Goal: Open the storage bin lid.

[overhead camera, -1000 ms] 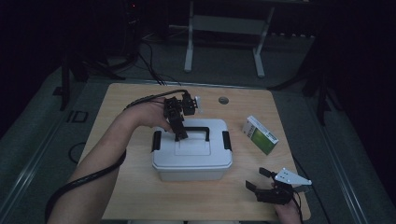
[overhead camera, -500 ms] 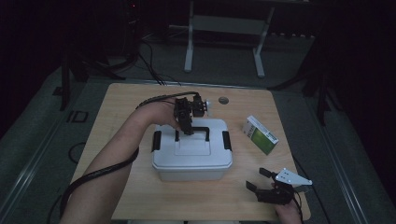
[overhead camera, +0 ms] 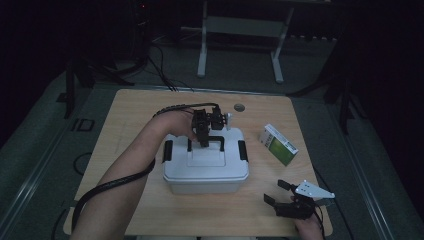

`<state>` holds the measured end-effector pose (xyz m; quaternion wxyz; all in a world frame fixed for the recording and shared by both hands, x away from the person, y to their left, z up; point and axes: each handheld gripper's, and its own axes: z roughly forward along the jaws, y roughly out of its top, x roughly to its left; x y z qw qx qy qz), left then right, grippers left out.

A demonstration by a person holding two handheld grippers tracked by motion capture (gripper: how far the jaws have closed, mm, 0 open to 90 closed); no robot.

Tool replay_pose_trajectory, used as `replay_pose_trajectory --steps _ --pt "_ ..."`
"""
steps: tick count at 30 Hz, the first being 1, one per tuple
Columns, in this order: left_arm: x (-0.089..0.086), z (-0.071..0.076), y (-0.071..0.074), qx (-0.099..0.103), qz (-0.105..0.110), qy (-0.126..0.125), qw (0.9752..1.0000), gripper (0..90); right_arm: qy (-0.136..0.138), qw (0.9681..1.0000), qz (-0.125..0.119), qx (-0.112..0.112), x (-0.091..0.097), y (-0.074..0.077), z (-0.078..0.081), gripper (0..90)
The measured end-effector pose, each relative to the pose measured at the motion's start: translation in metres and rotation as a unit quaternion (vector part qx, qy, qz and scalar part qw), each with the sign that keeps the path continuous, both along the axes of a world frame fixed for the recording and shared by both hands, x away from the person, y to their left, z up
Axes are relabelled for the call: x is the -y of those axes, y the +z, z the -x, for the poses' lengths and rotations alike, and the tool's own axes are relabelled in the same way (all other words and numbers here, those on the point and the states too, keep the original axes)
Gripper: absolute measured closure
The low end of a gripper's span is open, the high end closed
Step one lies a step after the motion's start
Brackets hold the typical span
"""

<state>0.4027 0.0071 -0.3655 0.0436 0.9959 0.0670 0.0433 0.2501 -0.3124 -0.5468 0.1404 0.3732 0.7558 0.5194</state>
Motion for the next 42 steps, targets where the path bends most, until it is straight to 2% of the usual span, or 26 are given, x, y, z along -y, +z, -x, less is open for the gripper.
replay_pose_trajectory --steps 2,5,8,10,13,14,17,22,28,31,37,42 --pt "0.001 0.001 0.000 -0.005 -0.002 0.003 1.0000 77.6 0.000 1.0000 0.004 0.000 0.000 0.000 0.000 13.9" --pt "0.004 0.004 0.002 -0.016 -0.008 -0.003 0.9998 80.2 -0.001 1.0000 0.000 0.000 0.000 0.000 -0.001 13.9" --pt "0.005 0.005 0.003 -0.016 -0.012 -0.010 0.9998 81.6 -0.001 1.0000 0.001 0.001 0.000 0.000 0.000 13.9" --pt "0.005 0.008 0.004 -0.024 -0.014 -0.017 0.9995 83.1 0.001 1.0000 0.002 0.000 0.000 0.000 0.000 13.9" --pt "0.004 0.009 0.004 -0.022 -0.009 -0.019 0.9995 83.3 0.001 1.0000 0.002 -0.001 0.000 0.000 0.000 13.9" --pt "0.004 0.009 0.005 -0.014 -0.010 -0.019 0.9997 83.2 0.002 1.0000 0.001 0.000 0.000 0.000 0.000 13.9" --pt "0.003 0.010 0.010 -0.002 0.000 -0.019 0.9998 83.1 0.000 1.0000 0.004 0.000 0.000 -0.001 -0.001 13.9" --pt "-0.002 0.011 0.021 0.004 0.017 -0.021 0.9996 83.2 -0.001 1.0000 0.001 -0.003 0.001 -0.001 0.000 13.8" --pt "-0.014 0.015 0.035 0.002 0.037 -0.012 0.9992 83.3 0.000 1.0000 0.002 -0.003 0.000 -0.001 0.000 13.9" --pt "-0.018 0.017 0.039 0.005 0.039 -0.011 0.9992 83.4 -0.001 1.0000 0.002 -0.003 0.000 -0.001 0.000 13.9" --pt "-0.042 0.022 0.049 0.008 0.058 0.006 0.9983 83.4 -0.001 1.0000 0.002 -0.004 -0.001 -0.001 0.000 13.9" --pt "-0.062 0.025 0.053 0.015 0.064 0.021 0.9976 83.4 -0.002 1.0000 0.004 -0.005 -0.001 -0.001 0.000 13.9"
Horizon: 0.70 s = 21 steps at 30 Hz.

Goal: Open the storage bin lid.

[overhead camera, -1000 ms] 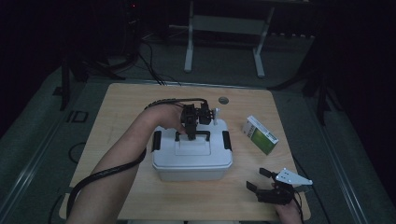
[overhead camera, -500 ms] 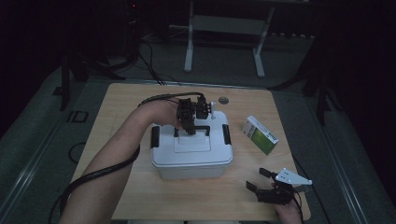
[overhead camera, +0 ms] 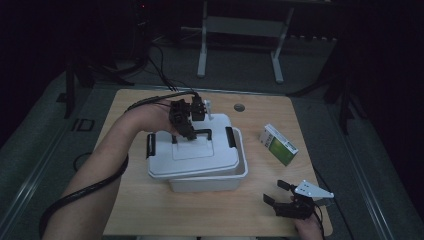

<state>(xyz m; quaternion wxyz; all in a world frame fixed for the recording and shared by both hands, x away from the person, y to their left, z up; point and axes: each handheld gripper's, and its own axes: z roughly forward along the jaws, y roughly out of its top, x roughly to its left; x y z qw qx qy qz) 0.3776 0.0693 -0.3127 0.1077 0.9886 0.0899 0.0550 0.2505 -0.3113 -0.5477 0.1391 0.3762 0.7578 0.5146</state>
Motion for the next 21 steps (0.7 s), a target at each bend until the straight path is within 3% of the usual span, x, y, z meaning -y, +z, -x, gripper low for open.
replay_pose_trajectory --steps 12,21 --pt "-0.057 0.012 -0.001 -0.001 0.009 0.041 0.9991 83.4 -0.001 0.9999 0.011 0.000 -0.003 -0.001 0.000 13.9" --pt "-0.106 0.022 -0.007 0.001 0.018 0.085 0.9962 83.3 -0.001 0.9999 0.010 -0.003 -0.003 -0.001 -0.001 13.8"
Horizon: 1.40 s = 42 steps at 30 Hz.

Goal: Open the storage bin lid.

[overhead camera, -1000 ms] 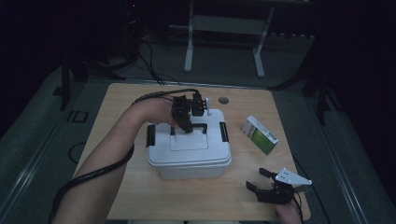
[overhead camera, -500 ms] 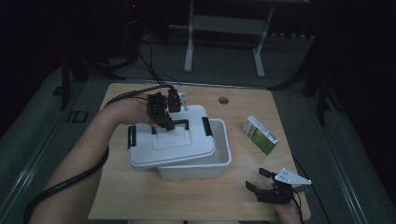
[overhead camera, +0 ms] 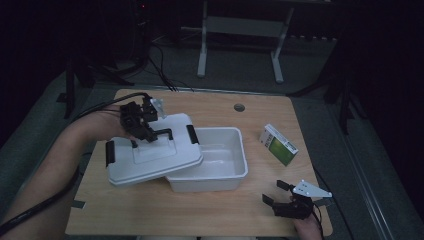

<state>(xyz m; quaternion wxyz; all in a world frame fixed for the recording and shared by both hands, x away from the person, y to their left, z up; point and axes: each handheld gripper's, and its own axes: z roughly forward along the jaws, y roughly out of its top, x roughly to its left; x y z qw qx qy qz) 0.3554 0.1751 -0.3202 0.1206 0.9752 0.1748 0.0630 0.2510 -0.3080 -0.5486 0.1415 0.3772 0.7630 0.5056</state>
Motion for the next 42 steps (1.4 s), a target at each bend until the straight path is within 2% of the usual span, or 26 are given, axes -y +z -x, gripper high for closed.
replay_pose_trajectory --steps 2,3,4,5,9,13,14,15,20,22,28,34,38,42 --pt "-0.005 0.001 -0.002 -0.001 0.000 0.005 1.0000 83.3 0.000 1.0000 0.001 0.000 0.000 0.000 0.000 13.9" --pt "-0.015 0.002 -0.004 -0.004 0.000 0.013 0.9999 83.4 0.000 1.0000 0.003 -0.001 -0.001 0.000 0.000 13.9" --pt "-0.015 0.002 -0.004 -0.004 0.000 0.013 0.9999 83.4 0.000 1.0000 0.003 -0.001 -0.002 0.000 0.000 13.9" --pt "-0.026 0.004 -0.005 -0.002 0.006 0.021 0.9998 83.4 -0.001 1.0000 0.003 -0.001 -0.002 0.000 0.000 13.8" --pt "-0.048 0.009 -0.005 0.001 0.025 0.042 0.9988 83.4 -0.003 1.0000 0.003 -0.002 -0.001 0.000 0.000 13.8" --pt "-0.068 0.012 -0.009 -0.001 0.025 0.062 0.9978 83.4 -0.004 1.0000 0.003 -0.003 -0.001 0.000 0.000 13.8" --pt "-0.068 0.012 -0.009 -0.001 0.025 0.062 0.9978 83.4 -0.004 1.0000 0.003 -0.003 -0.002 0.000 0.000 13.9" --pt "-0.078 0.014 -0.012 -0.003 0.025 0.074 0.9969 83.3 -0.004 1.0000 0.004 -0.002 -0.002 0.000 0.000 13.9" --pt "-0.097 0.017 -0.022 -0.003 0.028 0.095 0.9950 83.3 -0.003 1.0000 0.006 -0.003 -0.003 -0.001 0.000 13.8" --pt "-0.104 0.018 -0.027 -0.003 0.036 0.099 0.9944 83.3 -0.004 1.0000 0.009 -0.003 -0.003 -0.001 -0.001 13.9" --pt "-0.119 0.018 -0.046 -0.008 0.047 0.123 0.9912 83.3 -0.005 1.0000 0.007 -0.004 -0.003 -0.001 -0.001 13.9" --pt "-0.124 0.015 -0.073 -0.021 0.047 0.130 0.9901 83.3 -0.004 0.9999 0.008 -0.005 -0.004 -0.001 0.000 13.9" --pt "-0.126 0.012 -0.091 -0.026 0.044 0.144 0.9883 83.3 -0.004 0.9999 0.011 -0.004 -0.004 -0.001 0.000 13.9" --pt "-0.125 0.010 -0.108 -0.029 0.044 0.144 0.9881 83.2 -0.003 0.9999 0.010 -0.004 -0.003 -0.001 0.000 13.8"
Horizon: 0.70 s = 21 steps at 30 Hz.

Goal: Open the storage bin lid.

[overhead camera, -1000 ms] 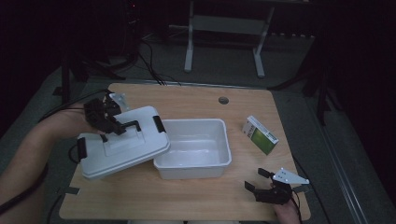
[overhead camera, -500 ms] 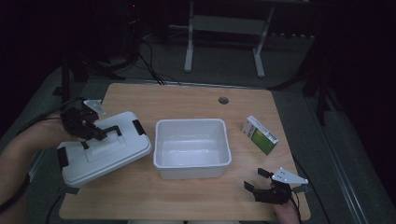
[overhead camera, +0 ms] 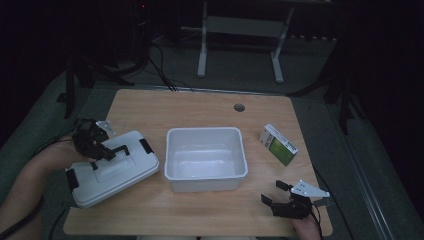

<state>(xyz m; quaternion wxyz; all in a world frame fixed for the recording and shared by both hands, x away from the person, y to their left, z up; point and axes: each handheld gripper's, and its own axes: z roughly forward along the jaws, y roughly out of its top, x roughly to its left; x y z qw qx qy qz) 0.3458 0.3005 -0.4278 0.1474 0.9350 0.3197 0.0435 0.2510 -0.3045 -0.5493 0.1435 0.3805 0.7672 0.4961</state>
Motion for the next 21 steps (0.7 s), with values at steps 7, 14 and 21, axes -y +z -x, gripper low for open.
replay_pose_trajectory --steps 7,14,21 --pt "0.004 -0.003 -0.024 0.000 0.009 0.012 0.9999 83.2 -0.002 1.0000 0.000 0.003 0.001 0.001 0.000 13.9" --pt "0.008 -0.006 -0.035 -0.003 0.013 0.014 0.9998 83.2 -0.001 1.0000 0.002 0.002 0.000 0.000 0.001 13.8" --pt "0.013 -0.009 -0.050 -0.018 0.012 0.010 0.9997 83.1 -0.003 1.0000 0.004 0.002 0.001 0.000 0.001 13.8"
